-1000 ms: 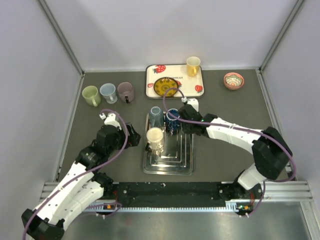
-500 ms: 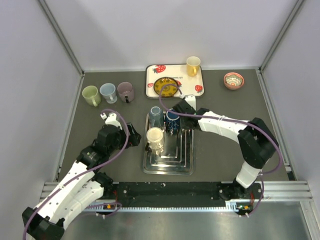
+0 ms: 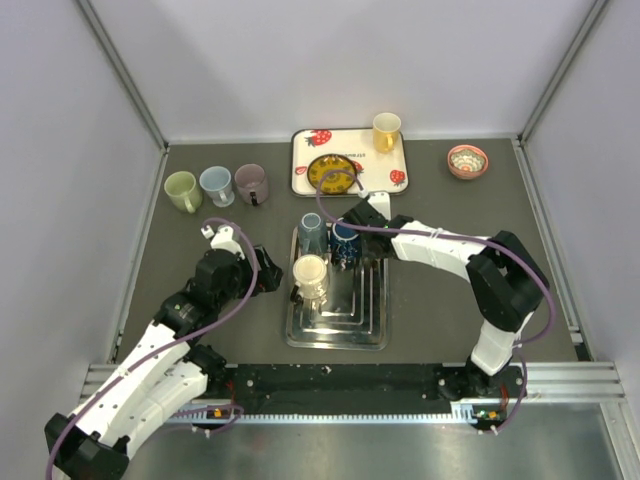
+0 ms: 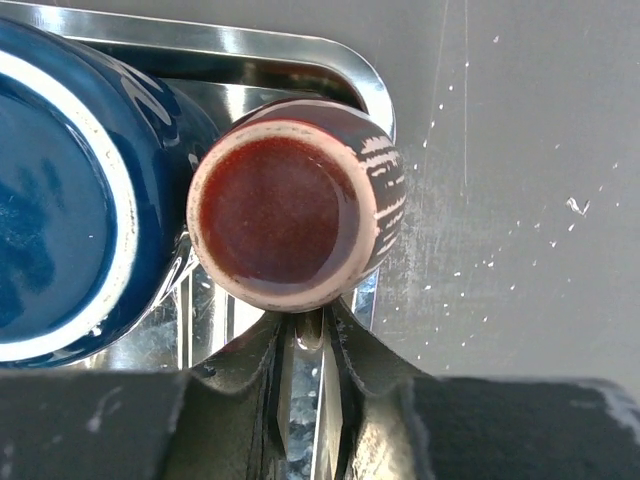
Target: Turn the mug right side up
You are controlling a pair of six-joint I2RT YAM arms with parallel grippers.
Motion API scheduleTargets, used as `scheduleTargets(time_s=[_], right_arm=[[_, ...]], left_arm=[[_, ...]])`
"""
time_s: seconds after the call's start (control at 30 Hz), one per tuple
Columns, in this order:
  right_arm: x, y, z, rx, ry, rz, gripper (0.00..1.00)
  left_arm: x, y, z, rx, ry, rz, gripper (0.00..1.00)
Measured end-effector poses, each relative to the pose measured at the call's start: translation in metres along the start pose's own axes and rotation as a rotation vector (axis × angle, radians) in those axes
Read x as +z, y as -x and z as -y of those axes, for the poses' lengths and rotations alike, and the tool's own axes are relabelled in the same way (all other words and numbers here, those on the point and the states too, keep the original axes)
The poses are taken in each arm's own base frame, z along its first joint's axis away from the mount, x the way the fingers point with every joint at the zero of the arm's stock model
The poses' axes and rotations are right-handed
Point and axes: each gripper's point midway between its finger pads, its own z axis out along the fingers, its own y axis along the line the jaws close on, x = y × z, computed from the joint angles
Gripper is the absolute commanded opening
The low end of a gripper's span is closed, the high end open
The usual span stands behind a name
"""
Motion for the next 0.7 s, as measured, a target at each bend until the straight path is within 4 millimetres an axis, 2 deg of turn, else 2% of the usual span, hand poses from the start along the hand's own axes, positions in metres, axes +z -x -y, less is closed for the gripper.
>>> scheduleTargets(time_s=[0.17, 0.47, 0.7], right_arm=[[0.0, 0.001, 0.002, -0.001, -0.011, 0.006, 0.0], [-0.005, 0.001, 0.006, -0.007, -0.01, 0.008, 0.0], [-0.027, 0.01, 0.014, -0.012, 0.011, 0.039, 0.0]], left_arm=[[0.001, -0.002, -0.002, 0.0, 0.003, -0.005, 0.94], [0.001, -0.004, -0.002, 0.0, 0.001, -0.009, 0.94], [0.002, -0.002, 0.001, -0.005, -0.01, -0.003, 0.93]])
